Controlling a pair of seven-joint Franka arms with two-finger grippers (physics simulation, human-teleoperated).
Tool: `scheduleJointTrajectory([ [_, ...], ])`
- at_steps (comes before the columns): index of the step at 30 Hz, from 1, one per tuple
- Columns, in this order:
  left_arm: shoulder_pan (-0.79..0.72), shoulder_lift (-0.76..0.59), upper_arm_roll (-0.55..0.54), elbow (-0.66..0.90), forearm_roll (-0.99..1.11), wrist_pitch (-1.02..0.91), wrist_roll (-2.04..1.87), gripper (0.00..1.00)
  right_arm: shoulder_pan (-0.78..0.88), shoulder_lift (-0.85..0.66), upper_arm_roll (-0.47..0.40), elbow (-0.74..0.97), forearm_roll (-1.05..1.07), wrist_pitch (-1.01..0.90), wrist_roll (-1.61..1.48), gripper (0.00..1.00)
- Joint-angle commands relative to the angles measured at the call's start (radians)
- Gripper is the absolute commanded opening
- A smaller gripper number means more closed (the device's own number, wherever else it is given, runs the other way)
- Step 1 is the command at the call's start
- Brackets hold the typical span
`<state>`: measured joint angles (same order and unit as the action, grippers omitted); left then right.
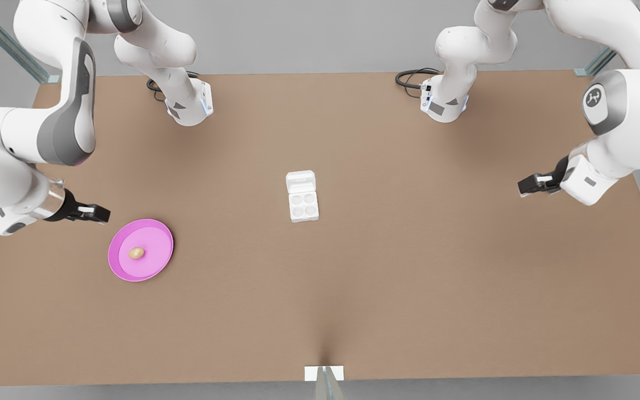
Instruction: Pack egg into the box and close the box lid
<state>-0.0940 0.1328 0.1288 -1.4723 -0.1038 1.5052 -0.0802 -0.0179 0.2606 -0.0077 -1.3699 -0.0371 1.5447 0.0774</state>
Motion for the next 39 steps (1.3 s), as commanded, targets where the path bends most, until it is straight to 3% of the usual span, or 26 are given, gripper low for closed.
scheduleJointTrajectory([
  [1,0.0,0.002,0.0,0.0,0.001,-0.002,0.002,1.0,0.001,0.0,0.0,0.0,0.0,0.0,-0.001,1.0],
  [5,0.0,0.042,0.008,0.009,0.003,-0.033,-0.004,1.0,-0.002,0.022,-0.002,-0.008,0.006,-0.002,-0.002,1.0],
  [7,0.0,0.034,0.009,0.01,0.001,-0.056,0.005,1.0,-0.037,0.031,-0.02,-0.041,0.108,0.006,0.024,1.0],
  [8,0.0,0.037,0.008,0.009,0.003,-0.063,0.008,1.0,-0.051,0.023,-0.02,-0.113,0.166,0.075,0.209,1.0],
  [9,0.0,0.036,0.008,0.009,0.001,-0.088,0.007,1.0,-0.051,-0.044,-0.02,-0.313,0.201,0.258,0.248,1.0],
  [10,0.0,0.034,0.006,0.01,0.001,-0.088,0.007,1.0,-0.042,-0.046,-0.02,-0.356,0.279,0.279,0.468,1.0],
  [11,0.0,0.03,0.005,0.012,0.001,-0.088,0.007,1.0,-0.013,-0.031,-0.014,-0.347,0.318,0.295,0.748,0.99],
  [13,0.0,0.03,0.005,0.012,0.003,-0.088,0.007,1.0,-0.068,0.084,-0.04,-0.318,0.62,0.232,0.889,0.95],
  [14,0.0,0.03,0.005,0.01,0.003,-0.089,0.007,1.0,-0.129,0.166,-0.04,-0.249,0.723,0.126,0.961,1.0],
  [17,0.0,0.036,0.006,0.01,0.004,-0.089,0.005,1.0,-0.198,0.261,-0.043,-0.253,0.802,0.117,0.67,1.0],
  [24,0.0,0.04,0.006,0.009,0.007,-0.097,-0.003,1.0,-0.237,0.336,-0.071,-0.252,0.919,0.189,0.572,1.0],
  [30,0.0,0.05,0.006,0.006,0.007,-0.109,-0.006,1.0,-0.246,0.411,-0.092,-0.238,0.922,0.14,0.507,1.0],
  [32,0.0,0.056,0.006,0.006,0.007,-0.109,-0.004,1.0,-0.255,0.416,-0.11,-0.25,0.832,0.13,0.499,1.0],
  [39,0.0,0.116,0.008,0.004,0.035,-0.095,-0.003,1.0,-0.266,0.44,-0.112,-0.235,0.781,0.235,0.509,1.0],
])
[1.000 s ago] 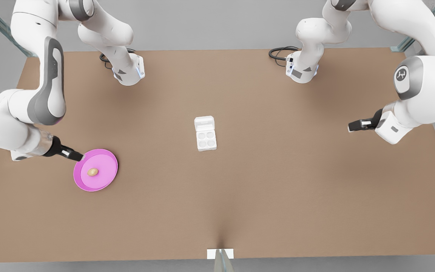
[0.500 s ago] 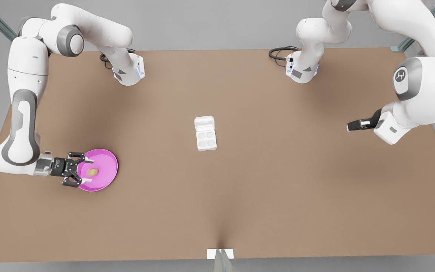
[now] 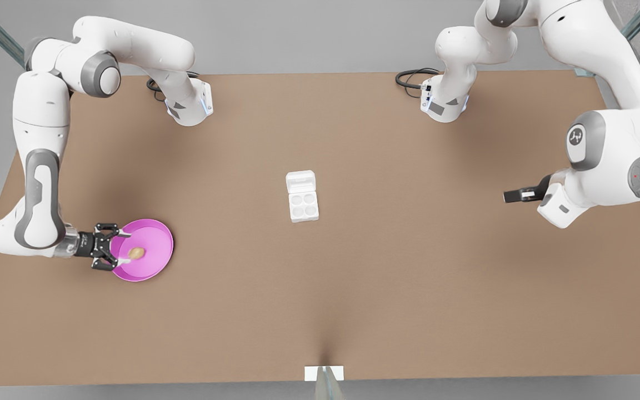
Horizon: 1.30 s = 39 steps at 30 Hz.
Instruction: Pack egg into the box and close the box lid
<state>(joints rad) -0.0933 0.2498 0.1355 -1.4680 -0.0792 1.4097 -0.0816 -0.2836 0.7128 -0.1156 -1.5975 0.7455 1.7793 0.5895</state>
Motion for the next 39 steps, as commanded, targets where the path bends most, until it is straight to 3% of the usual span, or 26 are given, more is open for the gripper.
scheduleJointTrajectory([
  [1,0.0,0.0,0.0,0.0,0.01,0.0,0.0,1.0,0.0,0.004,0.001,0.004,0.0,0.0,0.001,1.0],
  [10,0.0,0.006,0.001,0.002,0.01,0.0,0.002,1.0,0.006,0.033,0.021,-0.013,0.025,0.002,0.067,1.0],
  [16,0.0,0.008,0.001,0.0,0.012,0.0,0.002,1.0,0.006,0.076,0.021,-0.002,0.015,0.114,0.015,1.0],
  [34,0.0,0.012,0.001,0.009,0.013,0.0,0.0,1.0,-0.005,0.105,0.013,-0.006,-0.003,0.008,-0.071,1.0],
  [39,0.0,0.012,0.001,0.009,0.013,-0.002,-0.001,1.0,-0.063,0.172,0.016,0.119,-0.002,-0.107,-0.039,1.0],
])
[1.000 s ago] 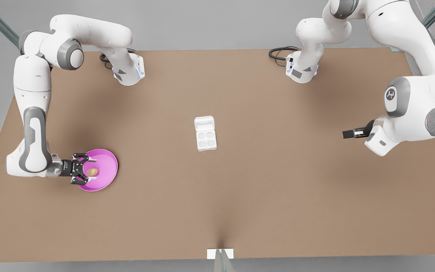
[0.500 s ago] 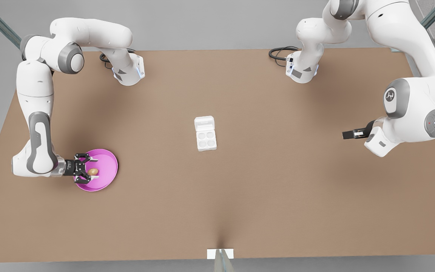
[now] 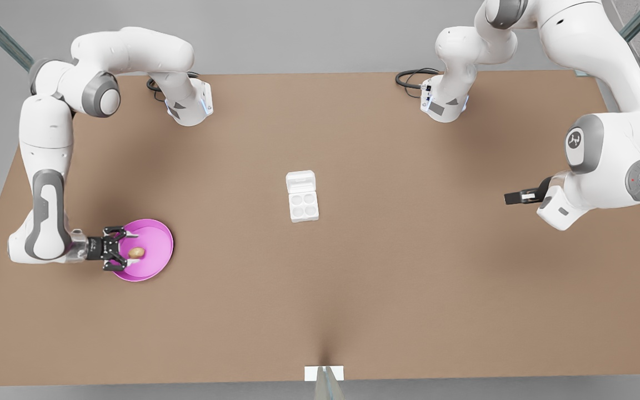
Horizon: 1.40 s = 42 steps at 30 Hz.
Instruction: Pack egg into the box and close the box lid
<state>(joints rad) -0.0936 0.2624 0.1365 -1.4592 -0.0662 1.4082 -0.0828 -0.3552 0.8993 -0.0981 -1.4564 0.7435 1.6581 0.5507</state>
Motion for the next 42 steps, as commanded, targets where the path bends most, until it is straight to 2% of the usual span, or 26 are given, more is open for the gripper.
scheduleJointTrajectory([
  [1,0.0,0.0,0.0,0.0,0.0,0.0,0.0,1.0,-0.001,0.009,0.001,0.005,0.001,-0.004,0.0,1.0],
  [3,0.0,0.0,0.0,0.0,0.0,0.0,0.0,1.0,-0.037,0.029,0.048,0.007,-0.001,-0.004,0.003,1.0],
  [6,0.0,0.0,0.0,0.0,0.0,0.0,0.0,1.0,-0.042,0.029,0.069,0.004,-0.003,-0.008,0.0,1.0],
  [16,0.0,0.0,0.0,0.002,0.003,0.0,0.0,1.0,-0.05,0.049,0.069,0.007,0.001,0.003,0.026,1.0],
  [17,0.0,0.0,0.0,0.002,0.003,0.0,0.0,1.0,-0.05,0.049,0.069,0.005,0.002,0.006,0.026,0.94],
  [18,0.0,0.0,0.0,0.002,0.003,0.0,0.0,1.0,-0.05,0.049,0.069,0.005,0.001,0.005,0.025,0.65],
  [19,0.0,0.0,-0.001,0.002,0.003,0.0,0.0,1.0,-0.05,0.049,0.069,0.005,0.002,0.006,0.026,0.49],
  [20,0.0,0.0,0.0,0.002,0.003,0.0,0.0,1.0,-0.051,0.047,0.069,0.007,0.002,0.0,0.026,0.27],
  [21,0.0,0.0,0.0,0.002,0.003,0.0,0.0,1.0,-0.051,0.046,0.071,0.007,0.002,0.0,0.028,0.21],
  [28,0.0,0.001,0.0,0.003,0.005,0.002,0.0,1.0,-0.053,0.041,0.074,0.036,-0.001,-0.006,0.084,0.21],
  [31,0.0,0.001,-0.001,0.003,0.026,0.0,0.006,1.0,-0.036,-0.002,0.097,0.13,-0.022,-0.05,0.129,0.21],
  [33,0.0,0.001,-0.001,0.005,0.026,0.0,0.005,1.0,0.028,-0.057,0.123,0.177,-0.136,-0.043,0.126,0.21],
  [34,0.0,0.001,-0.001,0.005,0.026,0.0,0.003,1.0,0.13,-0.094,0.117,0.231,-0.257,-0.026,0.127,0.21],
  [37,0.0,-0.005,-0.006,0.005,0.009,-0.006,0.011,1.0,0.364,-0.207,0.121,0.225,-0.591,0.183,0.163,0.21],
  [38,0.0,-0.006,-0.009,0.005,0.011,-0.006,0.008,1.0,0.377,-0.229,0.19,0.203,-0.668,0.221,0.224,0.21],
  [40,-0.005,-0.003,-0.012,0.003,0.009,-0.009,0.003,1.0,0.363,-0.252,0.474,0.165,-0.953,0.301,0.465,0.21],
  [42,-0.008,-0.002,-0.021,0.005,0.011,-0.009,0.0,1.0,0.328,-0.289,0.696,0.093,-1.101,0.353,0.509,0.21],
])
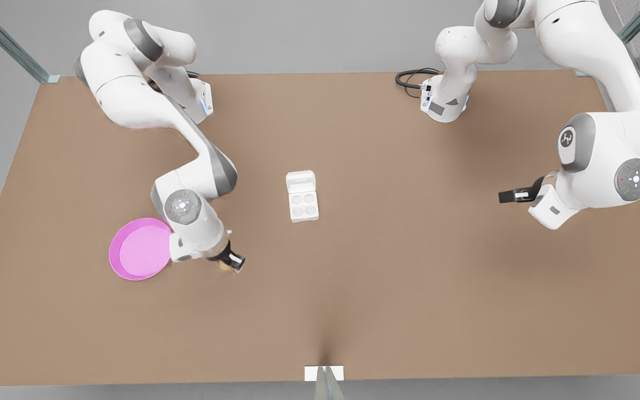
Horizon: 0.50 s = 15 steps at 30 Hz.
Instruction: Pack egg into the box and close the box lid
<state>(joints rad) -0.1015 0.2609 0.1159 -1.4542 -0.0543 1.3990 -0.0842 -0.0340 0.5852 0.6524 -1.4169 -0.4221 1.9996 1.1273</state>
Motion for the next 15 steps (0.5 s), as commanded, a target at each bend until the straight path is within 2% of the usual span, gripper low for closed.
scheduleJointTrajectory([
  [1,0.0,0.0,0.001,0.0,0.002,0.0,0.0,1.0,-0.004,-0.019,0.052,-0.054,-0.023,0.048,0.009,0.21],
  [3,0.0,-0.002,-0.001,0.0,0.002,0.0,0.0,1.0,-0.017,-0.042,0.2,-0.226,-0.168,0.096,0.16,0.21],
  [4,0.0,-0.005,-0.001,0.0,0.002,0.0,0.0,1.0,-0.007,-0.041,0.22,-0.29,-0.237,0.154,0.216,0.21],
  [7,0.0,-0.006,-0.001,0.0,0.007,0.0,0.0,1.0,0.023,-0.004,0.219,-0.347,-0.334,0.266,0.224,0.21],
  [10,0.0,-0.006,-0.001,0.0,0.008,0.0,0.0,1.0,0.029,0.004,0.219,-0.404,-0.345,0.301,0.221,0.21],
  [11,0.0,-0.006,-0.001,0.0,0.011,0.0,0.0,1.0,0.029,0.004,0.216,-0.45,-0.345,0.378,0.22,0.21],
  [15,0.0,-0.006,-0.001,0.0,0.011,-0.002,0.0,1.0,0.042,0.045,0.187,-0.476,-0.395,0.418,0.21,0.21],
])
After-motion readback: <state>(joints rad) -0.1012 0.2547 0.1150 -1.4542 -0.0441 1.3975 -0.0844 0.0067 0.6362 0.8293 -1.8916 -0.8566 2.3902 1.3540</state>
